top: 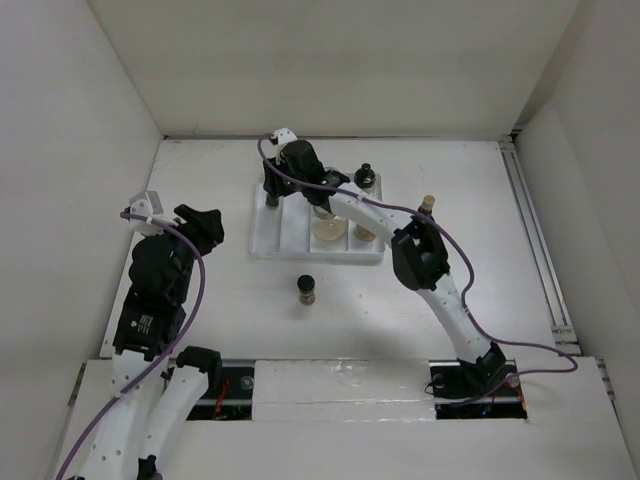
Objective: Organize the condiment bottles
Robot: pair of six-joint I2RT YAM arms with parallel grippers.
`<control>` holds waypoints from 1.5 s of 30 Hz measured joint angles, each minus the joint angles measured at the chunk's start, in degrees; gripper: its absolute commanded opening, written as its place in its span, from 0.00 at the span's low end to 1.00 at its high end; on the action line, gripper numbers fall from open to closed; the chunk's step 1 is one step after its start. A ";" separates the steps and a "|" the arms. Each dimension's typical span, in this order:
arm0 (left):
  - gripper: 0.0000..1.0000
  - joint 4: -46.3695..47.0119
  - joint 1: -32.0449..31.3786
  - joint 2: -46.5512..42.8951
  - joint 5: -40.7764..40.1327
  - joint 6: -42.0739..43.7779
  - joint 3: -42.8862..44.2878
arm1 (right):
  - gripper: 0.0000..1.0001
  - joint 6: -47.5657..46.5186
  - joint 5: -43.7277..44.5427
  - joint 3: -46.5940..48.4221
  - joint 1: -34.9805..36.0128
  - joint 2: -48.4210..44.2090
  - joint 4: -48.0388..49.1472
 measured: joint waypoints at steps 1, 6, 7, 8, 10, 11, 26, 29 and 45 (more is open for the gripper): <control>0.52 0.00 0.00 0.07 0.02 -0.02 0.00 | 0.36 -0.02 -0.07 0.00 0.13 0.50 -0.52; 0.52 0.04 0.00 0.24 0.44 -0.02 0.00 | 0.37 -0.26 0.26 2.47 0.17 2.34 -2.10; 0.52 0.07 0.00 0.26 0.48 -0.02 0.00 | 0.38 -0.50 0.57 3.56 0.17 2.75 -2.10; 0.52 0.07 0.00 0.26 0.57 -0.02 0.00 | 0.38 -0.68 0.83 4.52 0.17 3.15 -1.99; 0.52 0.09 0.00 0.26 0.61 -0.02 0.00 | 0.41 -1.14 1.81 5.99 0.24 3.67 -1.84; 0.52 0.11 0.00 0.26 0.63 -0.02 0.00 | 0.41 -1.40 2.32 6.43 0.24 3.82 -1.75; 0.52 0.22 0.00 0.26 1.31 0.15 0.00 | 0.69 -4.11 6.10 7.41 2.45 7.10 -1.51; 0.55 0.42 0.00 0.26 2.47 1.03 0.00 | 0.86 -4.02 5.81 7.39 2.45 7.10 -1.60; 0.69 7.21 -0.46 3.85 20.22 7.89 -2.64 | 0.97 -0.35 0.44 -10.08 -3.15 -21.99 0.48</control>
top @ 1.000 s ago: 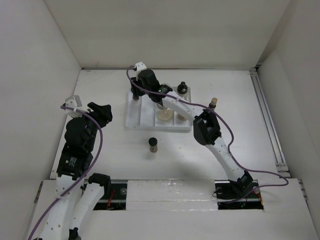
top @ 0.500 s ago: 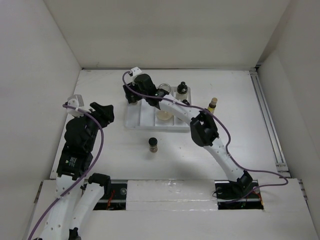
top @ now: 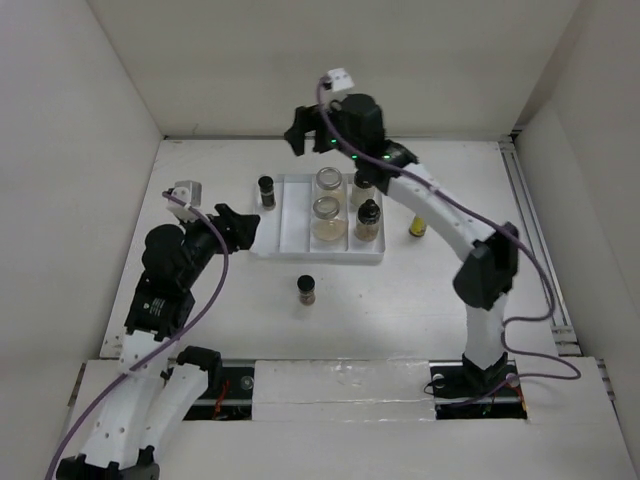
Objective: Organize the condiment bottles
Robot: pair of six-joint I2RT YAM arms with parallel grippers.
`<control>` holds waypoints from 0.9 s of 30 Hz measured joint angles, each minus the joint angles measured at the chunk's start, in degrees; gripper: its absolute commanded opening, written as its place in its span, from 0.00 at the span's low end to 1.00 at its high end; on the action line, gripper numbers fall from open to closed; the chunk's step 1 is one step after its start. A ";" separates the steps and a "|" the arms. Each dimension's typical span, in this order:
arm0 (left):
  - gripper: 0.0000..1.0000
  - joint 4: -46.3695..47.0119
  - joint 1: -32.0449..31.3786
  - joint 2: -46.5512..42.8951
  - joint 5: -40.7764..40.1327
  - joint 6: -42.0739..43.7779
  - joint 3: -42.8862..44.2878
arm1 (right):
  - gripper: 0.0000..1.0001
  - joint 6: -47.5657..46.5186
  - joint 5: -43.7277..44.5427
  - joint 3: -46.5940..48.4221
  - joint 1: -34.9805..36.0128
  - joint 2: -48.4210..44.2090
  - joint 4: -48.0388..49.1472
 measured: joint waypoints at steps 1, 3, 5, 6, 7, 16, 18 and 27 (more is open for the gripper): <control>0.69 0.24 -0.24 1.05 1.11 0.35 0.00 | 0.97 0.63 0.02 -3.96 -1.51 -4.74 1.33; 0.69 0.63 -0.46 3.96 3.26 0.96 0.04 | 0.97 1.57 0.11 -12.11 -4.98 -14.36 2.73; 0.70 0.70 -0.57 7.37 4.79 1.33 0.28 | 0.97 2.67 1.16 -20.94 -9.09 -25.24 4.44; 0.70 0.72 -0.57 8.81 5.31 1.42 0.59 | 0.97 2.75 1.44 -22.60 -9.79 -27.67 4.46; 0.70 0.35 -0.66 10.99 5.97 1.40 1.25 | 0.97 2.97 1.95 -25.92 -10.62 -31.69 5.73; 0.80 -2.99 -25.38 26.97 -13.29 1.51 21.66 | 0.98 4.50 2.23 -44.11 -10.73 -52.11 7.45; 0.80 -3.13 -33.51 26.05 -19.06 0.57 21.24 | 0.98 4.85 2.25 -46.69 -10.99 -53.33 6.91; 0.80 -14.58 -54.64 23.54 -41.90 -14.23 8.79 | 0.98 4.85 2.23 -58.38 -10.97 -60.96 3.89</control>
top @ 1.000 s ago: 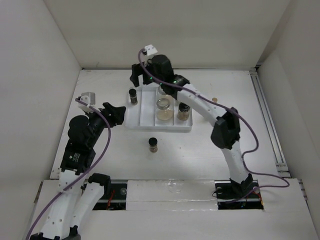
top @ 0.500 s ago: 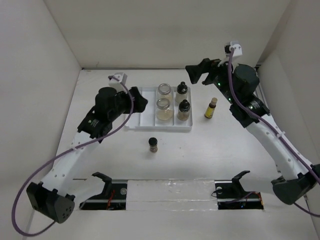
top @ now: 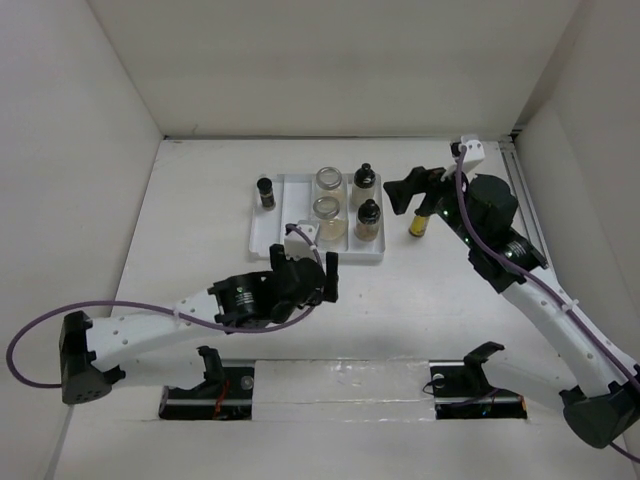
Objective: Organize the condiment bottles
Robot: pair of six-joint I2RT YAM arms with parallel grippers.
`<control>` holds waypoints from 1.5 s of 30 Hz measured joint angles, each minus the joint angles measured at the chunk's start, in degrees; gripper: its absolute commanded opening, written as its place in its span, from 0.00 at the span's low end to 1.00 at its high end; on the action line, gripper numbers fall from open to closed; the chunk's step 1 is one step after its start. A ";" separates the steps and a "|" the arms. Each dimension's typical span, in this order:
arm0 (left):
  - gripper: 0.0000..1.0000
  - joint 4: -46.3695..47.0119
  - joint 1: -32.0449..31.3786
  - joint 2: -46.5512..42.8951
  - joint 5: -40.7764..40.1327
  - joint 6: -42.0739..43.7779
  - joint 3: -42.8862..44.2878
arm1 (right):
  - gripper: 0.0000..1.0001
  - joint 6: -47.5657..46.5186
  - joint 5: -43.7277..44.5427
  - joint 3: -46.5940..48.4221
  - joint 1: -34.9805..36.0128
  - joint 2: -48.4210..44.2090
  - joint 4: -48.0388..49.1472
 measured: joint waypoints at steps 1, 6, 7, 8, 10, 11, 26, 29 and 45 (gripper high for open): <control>0.80 -1.40 -1.64 1.25 -1.77 -1.79 0.00 | 0.98 0.00 0.00 -0.61 0.00 -0.79 -0.11; 0.80 -3.91 -3.17 3.04 -7.26 -8.66 -2.32 | 0.98 0.07 -0.44 -3.45 0.00 -4.26 -0.09; 0.80 -3.80 -2.75 3.19 -7.80 -9.79 -3.02 | 0.98 0.07 -0.52 -4.17 0.00 -4.81 -0.02; 0.80 -3.78 -2.29 3.50 -7.89 -10.12 -3.87 | 0.98 0.15 -0.63 -4.90 0.00 -5.22 -0.11; 0.80 -2.62 -1.01 4.20 -8.11 -10.93 -6.12 | 0.98 0.20 -0.68 -6.03 0.00 -5.70 -0.17; 0.80 -2.16 -0.39 4.70 -8.33 -10.95 -7.08 | 0.98 0.20 -0.68 -6.56 0.00 -5.79 -0.22; 0.56 4.87 1.97 14.25 -8.41 -10.43 -7.87 | 0.97 0.22 -0.72 -7.67 0.02 -5.70 -0.35; 0.46 5.64 2.82 13.46 -8.37 -10.47 -8.13 | 0.97 0.22 -0.72 -7.69 0.02 -5.60 -0.37; 0.36 6.32 3.06 13.27 -7.28 -11.67 -9.92 | 0.97 0.22 -0.72 -7.74 0.00 -5.38 -0.42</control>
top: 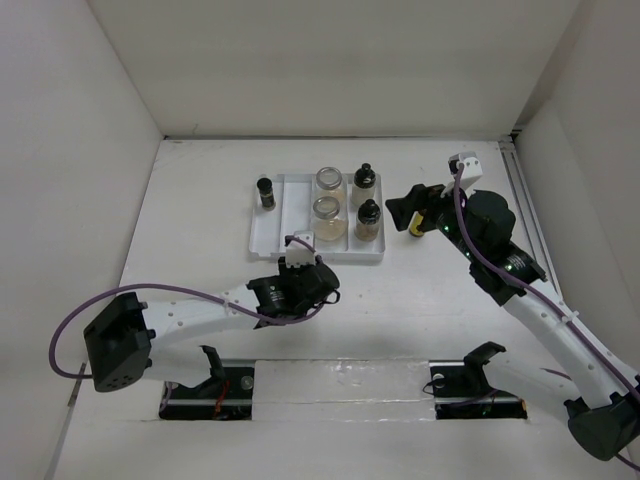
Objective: Organize the condiment bottles
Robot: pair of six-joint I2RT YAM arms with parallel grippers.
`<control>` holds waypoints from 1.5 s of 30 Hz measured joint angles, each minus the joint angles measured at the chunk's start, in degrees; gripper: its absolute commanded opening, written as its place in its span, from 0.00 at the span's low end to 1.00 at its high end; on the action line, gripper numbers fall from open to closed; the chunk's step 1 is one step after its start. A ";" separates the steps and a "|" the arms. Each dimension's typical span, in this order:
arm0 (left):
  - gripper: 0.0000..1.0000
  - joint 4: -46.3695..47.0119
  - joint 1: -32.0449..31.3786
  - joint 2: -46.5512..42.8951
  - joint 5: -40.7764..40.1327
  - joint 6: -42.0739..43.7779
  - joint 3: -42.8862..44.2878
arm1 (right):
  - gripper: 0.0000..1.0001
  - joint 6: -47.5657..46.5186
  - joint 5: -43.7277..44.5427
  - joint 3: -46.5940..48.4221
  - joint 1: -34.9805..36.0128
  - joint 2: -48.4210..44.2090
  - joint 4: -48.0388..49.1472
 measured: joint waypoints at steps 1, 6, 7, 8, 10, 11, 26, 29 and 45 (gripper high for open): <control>0.34 0.00 0.00 0.00 -0.07 -0.07 0.00 | 0.97 0.00 0.00 0.00 0.00 0.00 0.00; 0.28 0.22 0.44 0.00 -0.22 -0.17 -0.02 | 0.97 0.07 0.00 0.00 0.02 0.02 0.00; 0.28 0.83 1.14 0.02 0.24 0.11 -0.02 | 0.97 0.20 0.00 0.00 0.02 0.02 0.00; 0.28 2.38 2.12 0.02 1.07 0.90 -0.02 | 0.97 0.24 0.00 0.00 0.02 0.02 0.00; 0.28 3.96 4.74 0.02 1.66 2.05 0.26 | 0.97 0.28 0.00 0.00 0.07 0.02 0.00; 0.28 4.59 5.79 0.04 1.73 2.91 0.90 | 0.97 0.33 0.00 0.00 0.11 0.02 0.00; 0.29 12.07 21.20 -1.92 1.44 14.67 15.74 | 0.97 0.44 0.02 0.00 2.19 0.44 -0.24; 0.29 12.74 26.29 0.94 3.32 15.50 16.52 | 0.97 0.66 0.04 -0.07 2.64 0.48 -0.26; 0.29 15.32 36.00 11.52 6.23 15.65 16.26 | 0.97 0.85 0.11 -2.95 3.45 -1.31 -1.05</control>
